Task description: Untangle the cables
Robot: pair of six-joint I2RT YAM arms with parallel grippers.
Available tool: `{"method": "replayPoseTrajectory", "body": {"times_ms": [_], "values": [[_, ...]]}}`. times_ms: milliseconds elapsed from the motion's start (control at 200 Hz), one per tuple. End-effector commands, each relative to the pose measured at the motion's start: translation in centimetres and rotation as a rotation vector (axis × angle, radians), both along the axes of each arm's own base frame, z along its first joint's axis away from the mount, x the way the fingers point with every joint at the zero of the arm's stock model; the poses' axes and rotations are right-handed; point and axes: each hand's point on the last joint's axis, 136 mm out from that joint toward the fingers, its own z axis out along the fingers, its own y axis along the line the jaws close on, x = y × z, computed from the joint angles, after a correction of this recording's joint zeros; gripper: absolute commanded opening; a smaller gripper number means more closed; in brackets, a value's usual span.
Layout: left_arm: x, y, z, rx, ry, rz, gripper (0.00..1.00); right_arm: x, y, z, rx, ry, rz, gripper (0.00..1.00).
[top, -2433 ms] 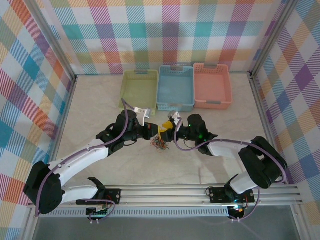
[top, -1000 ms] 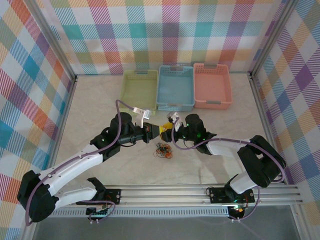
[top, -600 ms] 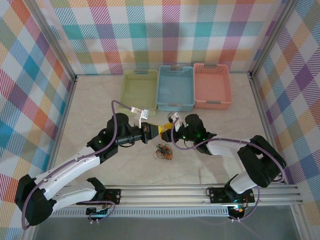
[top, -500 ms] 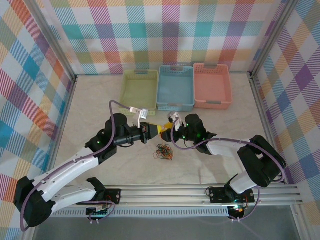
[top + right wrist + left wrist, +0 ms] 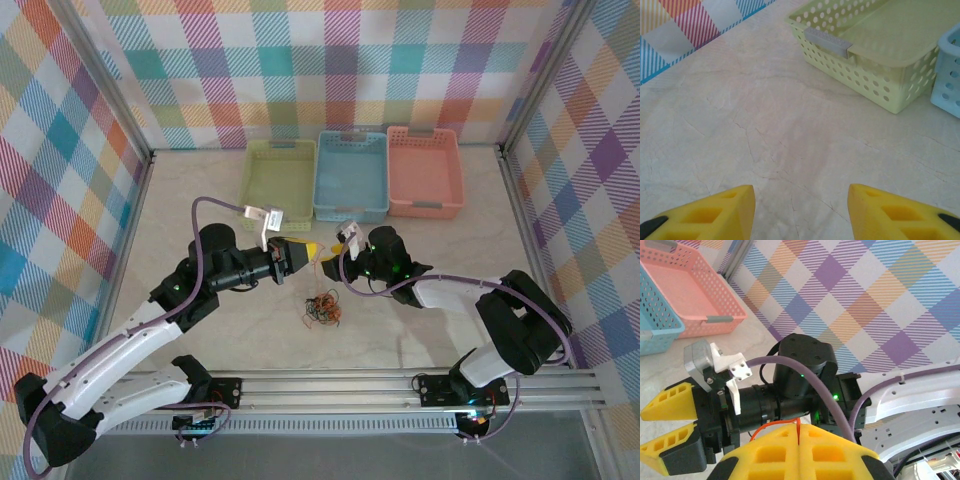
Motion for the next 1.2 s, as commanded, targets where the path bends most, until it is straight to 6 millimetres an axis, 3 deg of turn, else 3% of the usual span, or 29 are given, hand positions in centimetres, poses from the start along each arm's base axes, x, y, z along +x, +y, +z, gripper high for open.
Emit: {"method": "replayPoseTrajectory", "body": {"times_ms": [0,195,425,805,885,995,1195], "values": [[-0.8,0.1,1.8,-0.024,-0.013,-0.019,0.0,0.6,0.4,0.3,-0.013,-0.013,-0.009,0.52],[0.1,0.5,2.9,-0.021,-0.015,0.038,0.0,0.7,0.1,0.5,-0.015,-0.023,-0.02,0.52],[2.2,1.0,3.9,0.008,0.015,0.15,0.0,-1.4,0.0,3.0,0.077,-0.131,0.058,0.53],[3.5,0.9,4.6,0.063,0.083,0.206,0.0,-9.1,-0.8,11.9,0.284,-0.385,0.337,0.54],[3.5,0.9,4.9,0.064,0.088,0.203,0.0,-10.2,-0.5,13.3,0.298,-0.421,0.382,0.57],[3.2,0.7,5.4,0.061,0.096,0.184,0.0,-9.9,0.2,14.4,0.294,-0.46,0.393,0.59],[2.8,0.5,6.3,0.044,0.104,0.165,0.0,-10.4,2.7,14.7,0.282,-0.546,0.494,0.6]]}}
